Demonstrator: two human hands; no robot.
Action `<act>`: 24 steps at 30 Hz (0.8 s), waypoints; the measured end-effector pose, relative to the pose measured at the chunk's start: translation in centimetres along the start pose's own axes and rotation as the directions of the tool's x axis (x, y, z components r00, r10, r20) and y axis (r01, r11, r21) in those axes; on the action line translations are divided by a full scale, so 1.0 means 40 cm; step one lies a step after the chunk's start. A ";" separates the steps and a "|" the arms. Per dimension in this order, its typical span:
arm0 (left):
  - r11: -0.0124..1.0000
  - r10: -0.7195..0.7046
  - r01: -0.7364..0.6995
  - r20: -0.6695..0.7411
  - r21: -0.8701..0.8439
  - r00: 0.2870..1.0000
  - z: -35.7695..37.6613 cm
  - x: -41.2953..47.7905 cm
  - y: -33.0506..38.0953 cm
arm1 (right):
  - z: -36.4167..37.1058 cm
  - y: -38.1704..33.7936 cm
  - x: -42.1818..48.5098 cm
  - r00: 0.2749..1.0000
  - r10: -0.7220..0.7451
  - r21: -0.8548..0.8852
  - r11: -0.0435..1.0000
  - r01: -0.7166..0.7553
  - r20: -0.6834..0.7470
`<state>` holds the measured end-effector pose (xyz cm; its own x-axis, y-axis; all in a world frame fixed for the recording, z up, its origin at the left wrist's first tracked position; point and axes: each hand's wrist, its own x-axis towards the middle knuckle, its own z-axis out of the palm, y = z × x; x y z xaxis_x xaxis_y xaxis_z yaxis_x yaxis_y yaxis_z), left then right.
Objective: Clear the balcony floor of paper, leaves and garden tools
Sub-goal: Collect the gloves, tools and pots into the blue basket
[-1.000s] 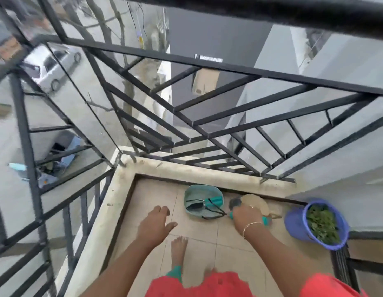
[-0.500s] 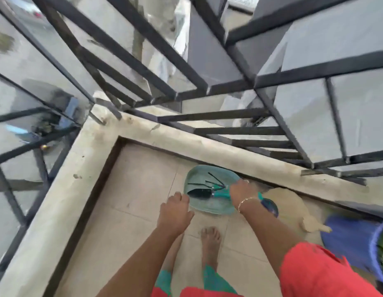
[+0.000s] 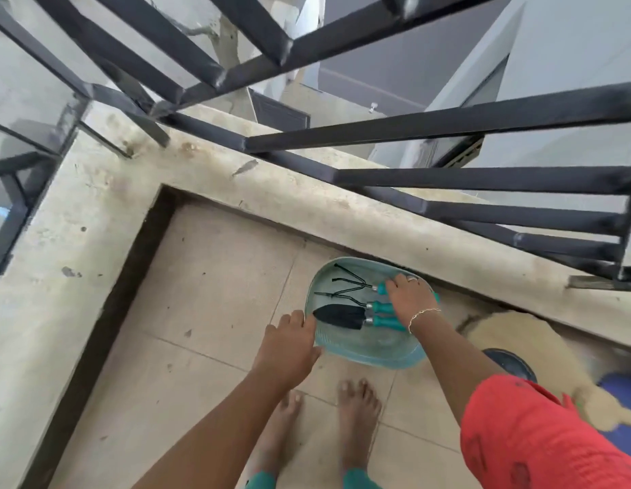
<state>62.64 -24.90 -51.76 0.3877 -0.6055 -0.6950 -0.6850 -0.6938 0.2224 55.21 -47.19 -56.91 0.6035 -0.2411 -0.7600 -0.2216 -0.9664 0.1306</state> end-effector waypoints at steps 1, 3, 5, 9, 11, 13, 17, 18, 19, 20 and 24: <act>1.000 0.000 0.000 0.004 0.007 1.000 -0.010 -0.008 0.000 | -0.008 -0.001 -0.011 1.000 0.011 0.007 1.000 -0.011 -0.002; 1.000 -0.004 0.003 0.012 0.010 1.000 -0.044 -0.040 0.005 | -0.040 -0.007 -0.056 1.000 0.030 0.039 0.999 -0.030 -0.009; 1.000 -0.008 0.008 0.012 0.000 1.000 -0.094 -0.101 0.015 | -0.091 -0.019 -0.134 0.999 0.039 0.072 0.997 -0.037 -0.021; 1.000 -0.021 0.021 0.001 -0.012 1.000 -0.213 -0.267 0.028 | -0.210 -0.044 -0.335 0.999 0.011 0.092 0.996 -0.009 -0.030; 1.000 -0.022 0.022 -0.010 -0.011 1.000 -0.279 -0.361 0.031 | -0.283 -0.059 -0.441 0.999 -0.016 0.099 0.995 0.020 -0.037; 1.000 -0.025 0.024 -0.027 -0.015 0.999 -0.350 -0.460 0.032 | -0.364 -0.077 -0.555 0.997 -0.047 0.096 0.994 0.052 -0.056; 0.999 0.010 -0.008 -0.047 0.031 0.999 -0.468 -0.675 0.029 | -0.523 -0.118 -0.775 0.987 -0.095 0.087 0.990 0.107 -0.131; 0.998 0.019 -0.016 -0.049 0.056 0.999 -0.489 -0.724 0.024 | -0.561 -0.131 -0.821 0.985 -0.101 0.076 0.991 0.113 -0.142; 0.997 0.024 -0.020 -0.055 0.075 0.998 -0.504 -0.770 0.019 | -0.590 -0.143 -0.859 0.980 -0.114 0.056 0.991 0.124 -0.164; 0.996 0.022 -0.017 -0.060 0.083 0.998 -0.515 -0.813 0.016 | -0.621 -0.156 -0.899 0.975 -0.126 0.037 0.990 0.135 -0.181; 0.998 -0.062 0.064 -0.113 0.019 0.992 -0.540 -0.940 -0.003 | -0.717 -0.193 -1.017 0.934 -0.160 -0.057 0.987 0.150 -0.319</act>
<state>61.46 -10.47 -10.88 0.4962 -0.6015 -0.6261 -0.6702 -0.7238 0.1641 54.32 -32.47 -8.75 0.8439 -0.0989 -0.5274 -0.0844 -0.9951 0.0517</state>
